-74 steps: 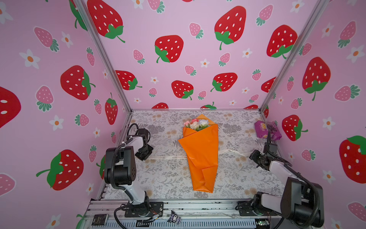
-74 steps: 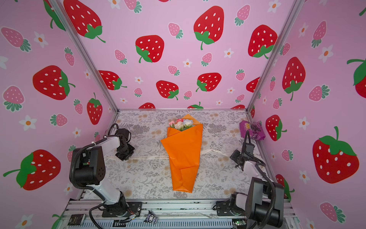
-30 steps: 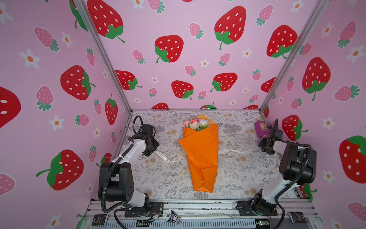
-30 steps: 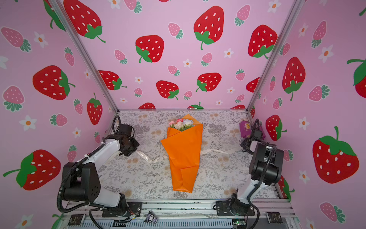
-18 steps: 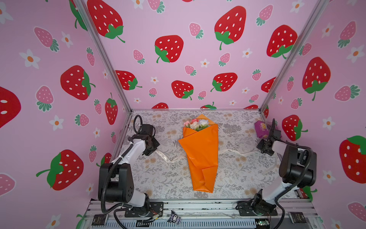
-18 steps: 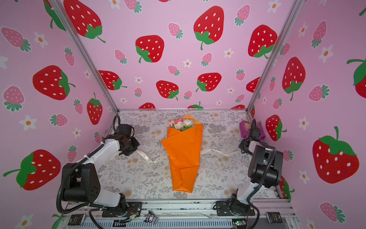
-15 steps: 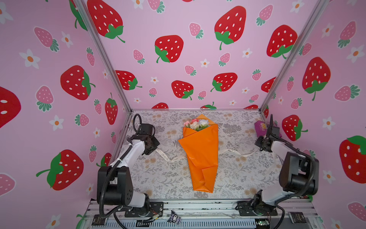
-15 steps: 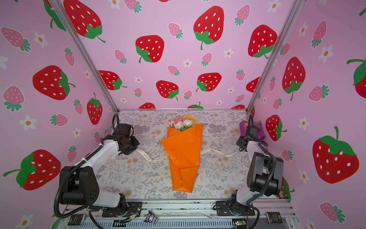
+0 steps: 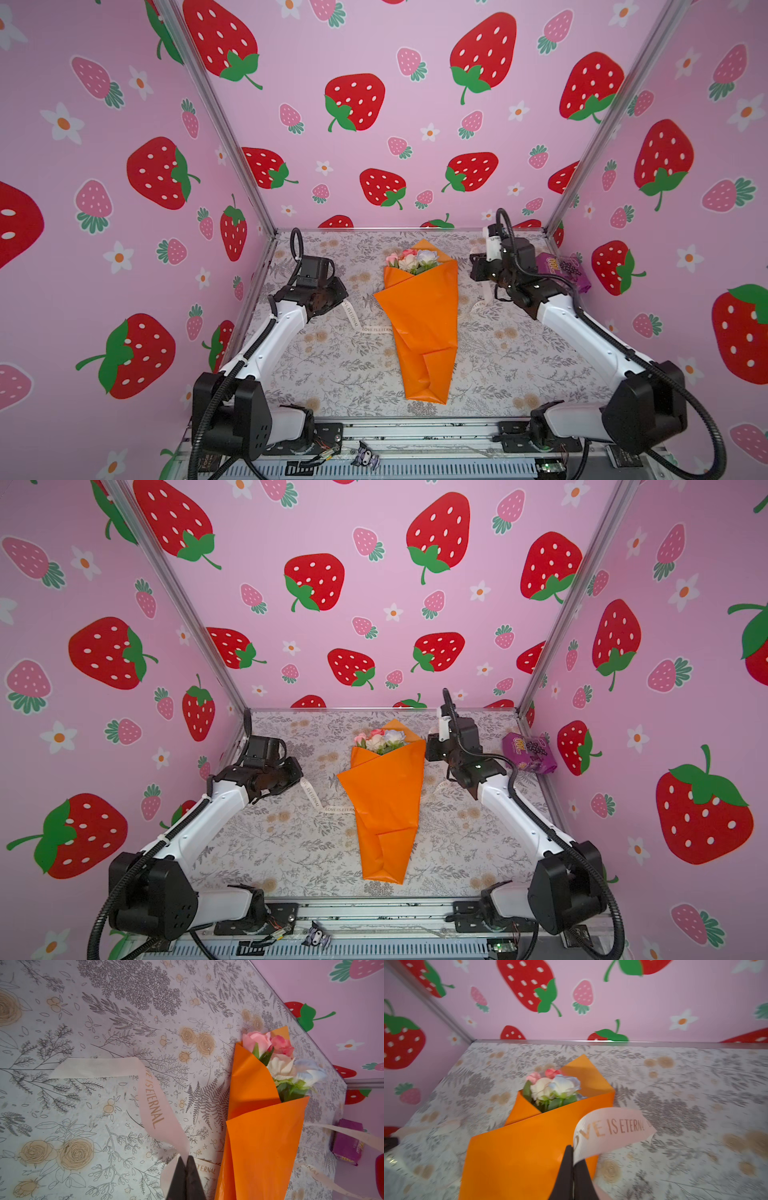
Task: Tie the bouquet of fake flowers
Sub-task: 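Carry the ribbon ends over the cone, crossing the grippers above its middle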
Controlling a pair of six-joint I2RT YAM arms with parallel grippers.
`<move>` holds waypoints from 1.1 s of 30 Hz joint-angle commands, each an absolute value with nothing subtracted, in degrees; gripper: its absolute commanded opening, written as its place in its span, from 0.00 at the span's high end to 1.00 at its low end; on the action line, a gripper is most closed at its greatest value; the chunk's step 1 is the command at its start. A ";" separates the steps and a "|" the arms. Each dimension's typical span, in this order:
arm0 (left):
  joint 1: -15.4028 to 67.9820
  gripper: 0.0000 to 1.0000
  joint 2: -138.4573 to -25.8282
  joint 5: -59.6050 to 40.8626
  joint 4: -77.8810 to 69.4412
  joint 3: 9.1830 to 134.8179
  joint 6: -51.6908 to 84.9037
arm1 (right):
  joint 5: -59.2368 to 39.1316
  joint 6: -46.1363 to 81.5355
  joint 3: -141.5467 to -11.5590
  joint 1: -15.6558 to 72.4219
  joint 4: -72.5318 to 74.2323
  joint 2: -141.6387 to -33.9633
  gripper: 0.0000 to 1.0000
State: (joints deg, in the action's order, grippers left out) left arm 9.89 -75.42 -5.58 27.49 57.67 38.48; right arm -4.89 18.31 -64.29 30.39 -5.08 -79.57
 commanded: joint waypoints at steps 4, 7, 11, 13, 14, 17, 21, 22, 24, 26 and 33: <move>14.05 1.00 -72.89 -3.85 26.66 60.82 34.48 | -11.59 12.51 -74.93 44.45 -4.09 -89.41 1.00; 15.54 1.00 -71.67 -1.73 26.75 60.07 34.57 | -11.23 10.12 -83.21 49.52 -7.90 -96.27 1.00; 15.82 1.00 -70.40 -0.33 27.38 58.30 35.35 | -8.13 11.00 -89.87 52.56 -9.91 -101.28 1.00; 15.90 1.00 -69.90 -0.09 27.40 57.30 36.39 | -7.25 14.17 -89.08 52.60 -7.18 -100.77 1.00; 15.95 1.00 -69.43 -0.25 26.90 56.47 36.95 | -6.98 15.98 -88.21 52.61 -5.64 -100.35 1.00; 16.27 1.00 -66.93 0.00 23.92 53.42 38.77 | -11.47 16.76 -87.50 52.56 -2.82 -101.00 1.00; 16.66 1.00 -62.88 0.17 19.50 49.90 40.13 | -22.76 17.91 -90.01 52.75 -3.16 -105.12 1.00; 16.69 1.00 -61.93 0.38 18.55 49.18 40.28 | -25.08 18.36 -90.59 52.86 -3.27 -106.44 1.00; 16.70 1.00 -60.40 0.96 17.48 48.39 40.51 | -28.60 18.21 -91.66 53.45 -3.88 -108.42 1.00; 16.63 1.00 -59.38 1.22 17.31 48.29 40.28 | -32.36 18.20 -90.65 54.02 -2.46 -109.41 0.99; 16.66 1.00 -58.01 1.61 17.44 48.34 40.18 | -34.81 13.92 -89.83 54.28 -10.02 -112.67 0.89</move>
State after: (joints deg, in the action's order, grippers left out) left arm 16.47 -58.67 0.43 18.92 48.34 39.88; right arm -31.62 17.28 -90.21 53.98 -6.44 -112.57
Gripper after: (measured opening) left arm 0.040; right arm 0.106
